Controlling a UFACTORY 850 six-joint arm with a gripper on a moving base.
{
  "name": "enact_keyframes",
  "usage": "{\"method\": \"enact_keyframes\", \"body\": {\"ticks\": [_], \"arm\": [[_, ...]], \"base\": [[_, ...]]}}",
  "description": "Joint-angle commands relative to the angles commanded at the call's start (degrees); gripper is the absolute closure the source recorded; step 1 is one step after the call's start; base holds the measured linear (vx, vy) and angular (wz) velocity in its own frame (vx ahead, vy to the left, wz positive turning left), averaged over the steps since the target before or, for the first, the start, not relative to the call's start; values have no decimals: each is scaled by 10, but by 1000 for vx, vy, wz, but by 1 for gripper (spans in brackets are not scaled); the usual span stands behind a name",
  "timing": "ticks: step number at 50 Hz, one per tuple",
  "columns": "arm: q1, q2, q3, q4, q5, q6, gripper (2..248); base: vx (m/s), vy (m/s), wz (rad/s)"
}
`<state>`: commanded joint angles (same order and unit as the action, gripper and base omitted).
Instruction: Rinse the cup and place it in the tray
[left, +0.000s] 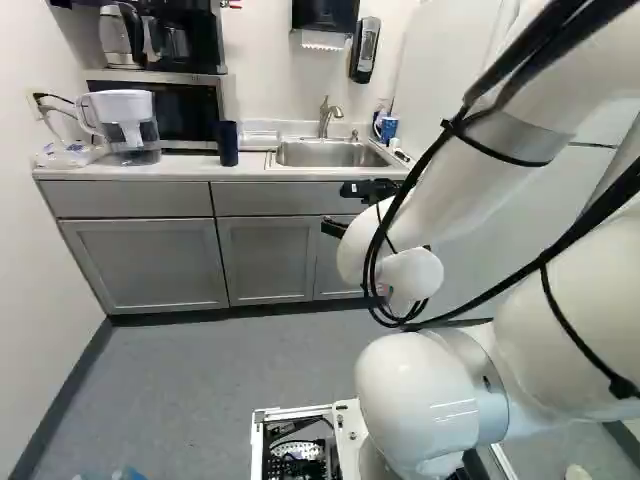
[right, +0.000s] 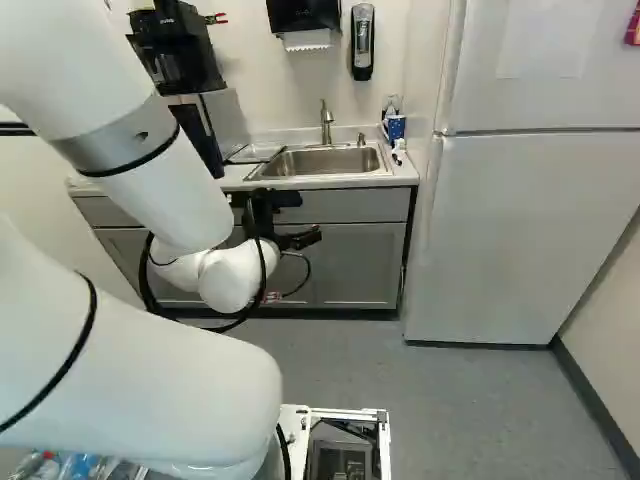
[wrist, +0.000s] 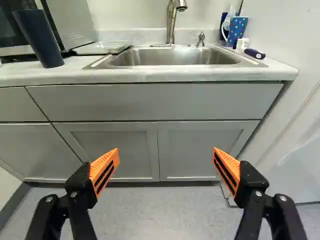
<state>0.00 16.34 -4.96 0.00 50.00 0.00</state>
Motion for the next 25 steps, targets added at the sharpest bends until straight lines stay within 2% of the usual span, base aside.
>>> {"method": "enact_keyframes", "body": {"ticks": [12, 25], "arm": [[0, 7, -10, 0, 0, 0, 3], [-5, -12, -45, 0, 0, 0, 3]], "base": [[0, 0, 0], [0, 0, 0]]}}
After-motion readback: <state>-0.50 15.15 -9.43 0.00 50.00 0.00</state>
